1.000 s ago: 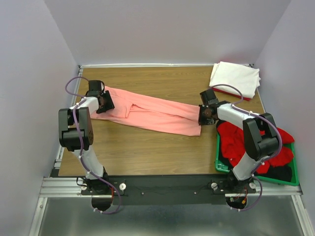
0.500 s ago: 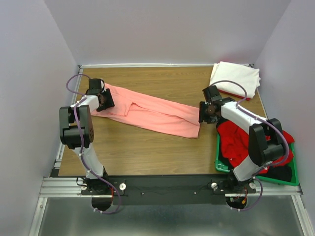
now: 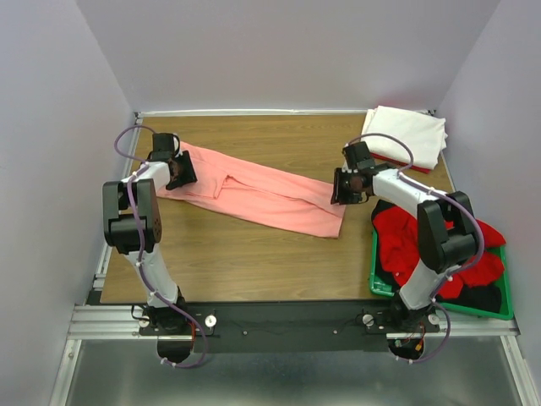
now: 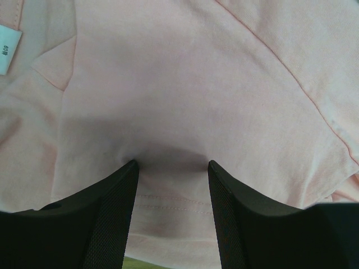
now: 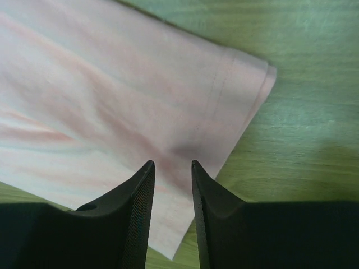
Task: Fold and stack the t-shirts
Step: Fold the tshirt
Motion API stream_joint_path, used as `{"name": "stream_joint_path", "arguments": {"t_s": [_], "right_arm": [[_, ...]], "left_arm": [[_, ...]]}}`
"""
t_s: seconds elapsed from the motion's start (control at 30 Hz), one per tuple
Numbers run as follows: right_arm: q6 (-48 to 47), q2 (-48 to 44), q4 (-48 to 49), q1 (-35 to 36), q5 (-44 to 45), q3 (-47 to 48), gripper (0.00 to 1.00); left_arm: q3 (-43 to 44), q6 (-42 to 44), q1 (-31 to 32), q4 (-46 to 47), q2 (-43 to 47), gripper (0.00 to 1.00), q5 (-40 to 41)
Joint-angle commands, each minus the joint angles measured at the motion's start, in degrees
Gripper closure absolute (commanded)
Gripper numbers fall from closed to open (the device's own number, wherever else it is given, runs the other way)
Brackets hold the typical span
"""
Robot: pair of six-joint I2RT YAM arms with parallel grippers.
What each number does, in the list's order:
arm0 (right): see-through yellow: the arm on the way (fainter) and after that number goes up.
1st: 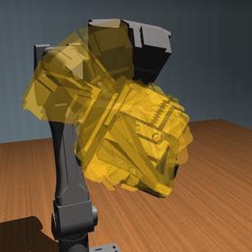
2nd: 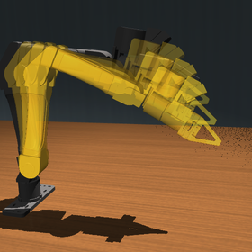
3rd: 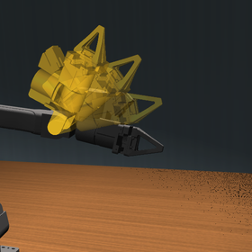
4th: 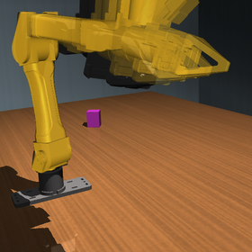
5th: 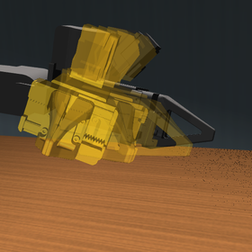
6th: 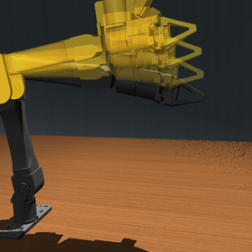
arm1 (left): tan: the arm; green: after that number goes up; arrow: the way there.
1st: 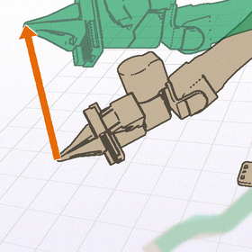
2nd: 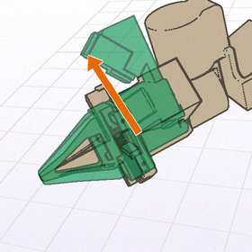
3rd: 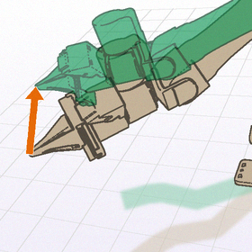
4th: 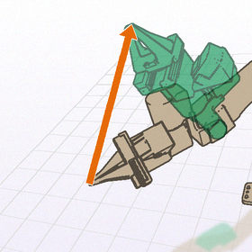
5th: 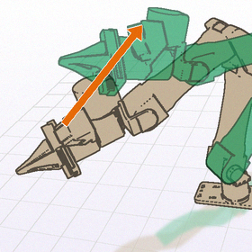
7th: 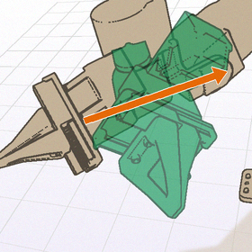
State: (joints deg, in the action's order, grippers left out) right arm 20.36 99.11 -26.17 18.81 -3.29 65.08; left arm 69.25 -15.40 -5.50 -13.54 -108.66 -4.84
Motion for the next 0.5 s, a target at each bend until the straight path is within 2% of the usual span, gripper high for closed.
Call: {"name": "stream_joint_path", "arguments": {"t_s": [0.0, 0.33, 0.47], "right_arm": [[-1.3, 1.4, 2.1, 0.7, -2.8, -4.6, 0.61], [-0.8, 1.6, 2.1, 3.4, -4.5, -11.6, 0.64], [1.3, 0.8, 2.0, 6.8, -4.7, -15.7, 0.64]], "left_arm": [[2.4, 0.7, 0.1, -2.9, -3.7, 0.39, -1.0], [13.0, 1.4, 0.1, -6.6, -11.8, 0.39, 0.1], [21.2, 1.9, 0.3, -8.3, -16.1, 0.39, 0.5]]}}
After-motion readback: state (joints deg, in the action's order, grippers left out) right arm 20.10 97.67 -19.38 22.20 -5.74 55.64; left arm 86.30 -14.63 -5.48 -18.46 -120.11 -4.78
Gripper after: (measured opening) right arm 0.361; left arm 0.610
